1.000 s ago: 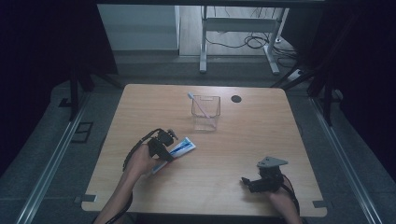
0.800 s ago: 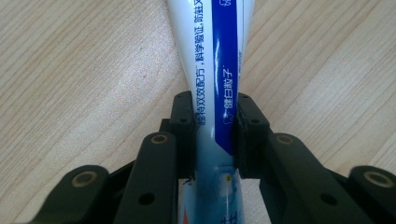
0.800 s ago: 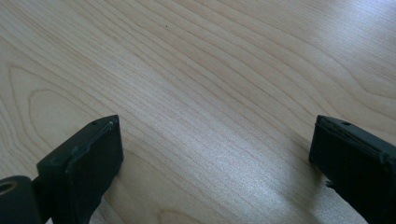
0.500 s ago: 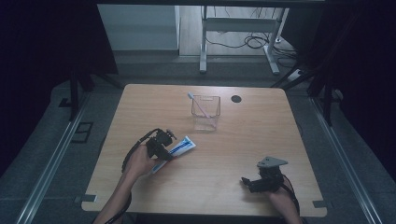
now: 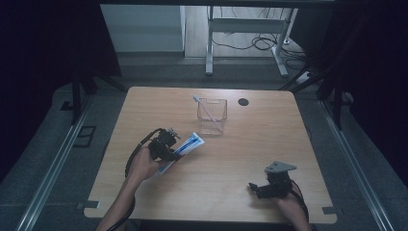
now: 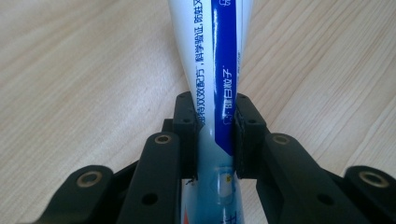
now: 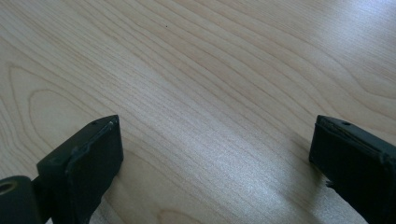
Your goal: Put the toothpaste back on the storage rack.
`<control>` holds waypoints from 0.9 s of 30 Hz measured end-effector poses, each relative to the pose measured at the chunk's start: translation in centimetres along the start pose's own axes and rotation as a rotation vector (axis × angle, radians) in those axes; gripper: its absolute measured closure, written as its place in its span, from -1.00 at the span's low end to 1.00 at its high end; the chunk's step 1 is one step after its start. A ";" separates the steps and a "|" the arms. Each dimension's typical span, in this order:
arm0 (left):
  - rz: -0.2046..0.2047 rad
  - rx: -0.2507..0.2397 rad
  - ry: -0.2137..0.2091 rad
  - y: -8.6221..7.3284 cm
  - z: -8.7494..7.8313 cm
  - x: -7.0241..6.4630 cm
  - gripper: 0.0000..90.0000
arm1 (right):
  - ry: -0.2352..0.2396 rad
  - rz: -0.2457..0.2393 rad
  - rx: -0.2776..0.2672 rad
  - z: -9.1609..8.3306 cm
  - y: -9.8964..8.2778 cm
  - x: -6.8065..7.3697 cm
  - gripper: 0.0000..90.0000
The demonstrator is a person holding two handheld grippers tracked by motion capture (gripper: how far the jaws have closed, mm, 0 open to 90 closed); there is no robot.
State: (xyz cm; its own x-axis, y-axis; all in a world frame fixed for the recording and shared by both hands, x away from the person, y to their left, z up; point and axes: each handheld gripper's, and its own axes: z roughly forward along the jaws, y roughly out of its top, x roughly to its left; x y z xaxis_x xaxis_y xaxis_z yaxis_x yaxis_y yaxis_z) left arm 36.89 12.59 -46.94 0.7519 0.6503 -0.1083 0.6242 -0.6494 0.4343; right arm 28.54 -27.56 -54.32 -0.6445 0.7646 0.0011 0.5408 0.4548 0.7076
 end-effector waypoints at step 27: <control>0.004 -0.218 0.004 0.9 -3.1 -0.4 0.67 | 0.000 0.001 0.001 0.0 0.0 0.0 -0.94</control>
State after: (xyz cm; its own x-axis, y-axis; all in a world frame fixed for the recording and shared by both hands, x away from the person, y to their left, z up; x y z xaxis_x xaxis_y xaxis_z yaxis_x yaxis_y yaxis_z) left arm 36.53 12.99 -43.78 0.7529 0.6501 -0.1026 0.5604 -0.5516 0.6177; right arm 28.53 -27.55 -54.32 -0.6441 0.7650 0.0022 0.5419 0.4542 0.7071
